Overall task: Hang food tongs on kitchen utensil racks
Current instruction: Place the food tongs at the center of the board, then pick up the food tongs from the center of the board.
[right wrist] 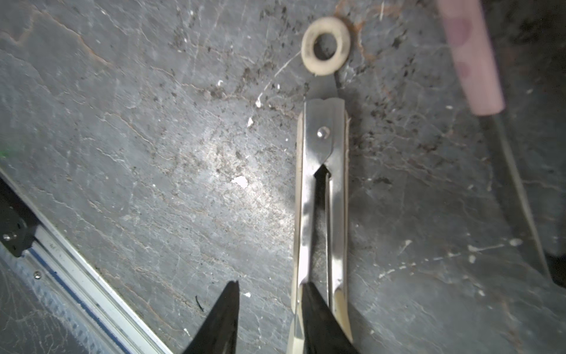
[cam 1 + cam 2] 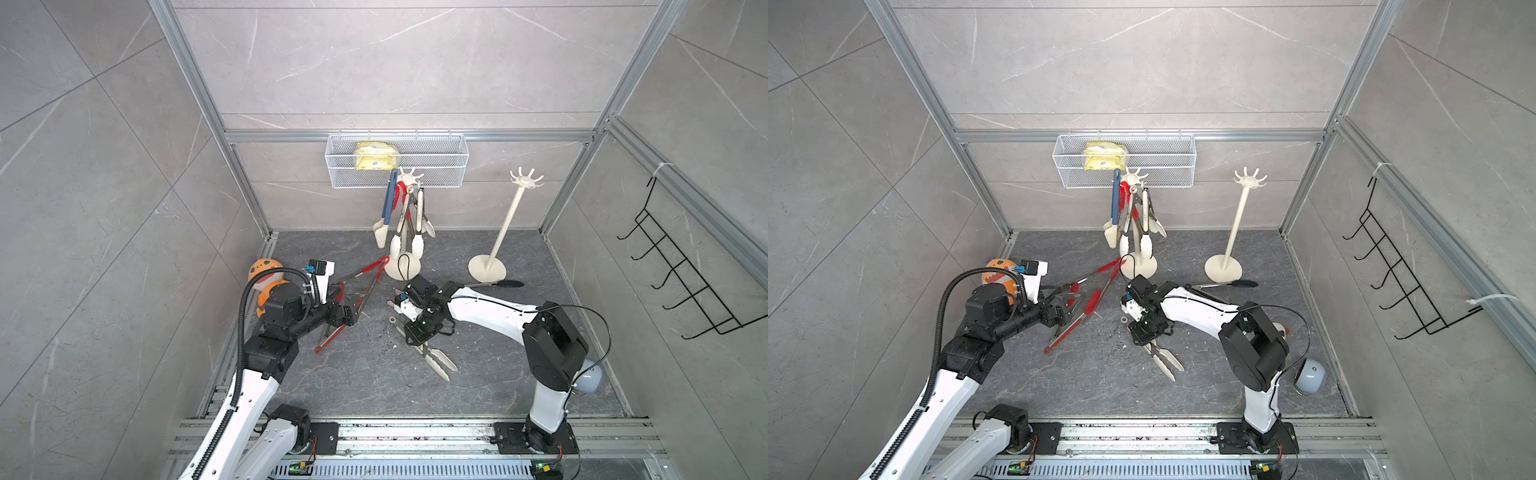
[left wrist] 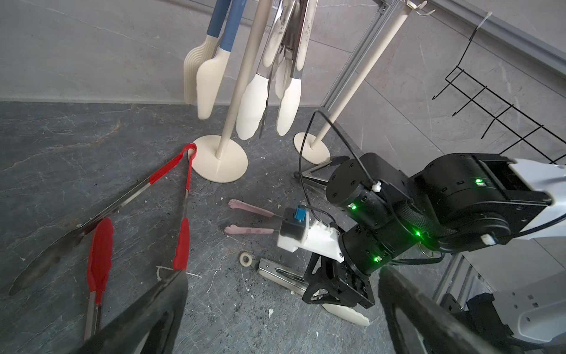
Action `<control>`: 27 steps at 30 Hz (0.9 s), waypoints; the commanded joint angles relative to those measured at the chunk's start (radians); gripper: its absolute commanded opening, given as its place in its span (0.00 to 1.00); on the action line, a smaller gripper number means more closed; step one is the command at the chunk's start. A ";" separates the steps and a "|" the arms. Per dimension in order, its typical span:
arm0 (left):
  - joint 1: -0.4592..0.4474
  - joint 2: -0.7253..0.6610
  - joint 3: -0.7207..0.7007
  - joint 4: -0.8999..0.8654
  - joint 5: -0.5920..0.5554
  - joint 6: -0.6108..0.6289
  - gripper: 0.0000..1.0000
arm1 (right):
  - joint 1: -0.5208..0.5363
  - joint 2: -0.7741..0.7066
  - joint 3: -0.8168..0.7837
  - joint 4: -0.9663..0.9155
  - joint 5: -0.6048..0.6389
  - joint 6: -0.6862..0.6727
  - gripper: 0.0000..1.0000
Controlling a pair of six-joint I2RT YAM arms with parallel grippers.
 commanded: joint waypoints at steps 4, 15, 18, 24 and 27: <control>-0.002 -0.018 0.001 -0.007 -0.003 0.004 1.00 | 0.024 0.038 0.007 -0.029 0.052 -0.024 0.34; -0.002 -0.029 -0.002 -0.017 -0.011 0.003 1.00 | 0.032 0.037 -0.001 -0.028 0.112 -0.025 0.33; -0.002 -0.028 -0.003 -0.017 -0.011 0.003 1.00 | 0.032 0.040 -0.004 -0.030 0.120 -0.026 0.33; -0.002 -0.029 -0.007 -0.016 -0.011 0.004 1.00 | 0.032 0.051 -0.003 -0.033 0.122 -0.028 0.33; -0.002 -0.030 -0.005 -0.017 -0.011 0.006 1.00 | 0.033 0.059 -0.008 -0.034 0.115 -0.030 0.33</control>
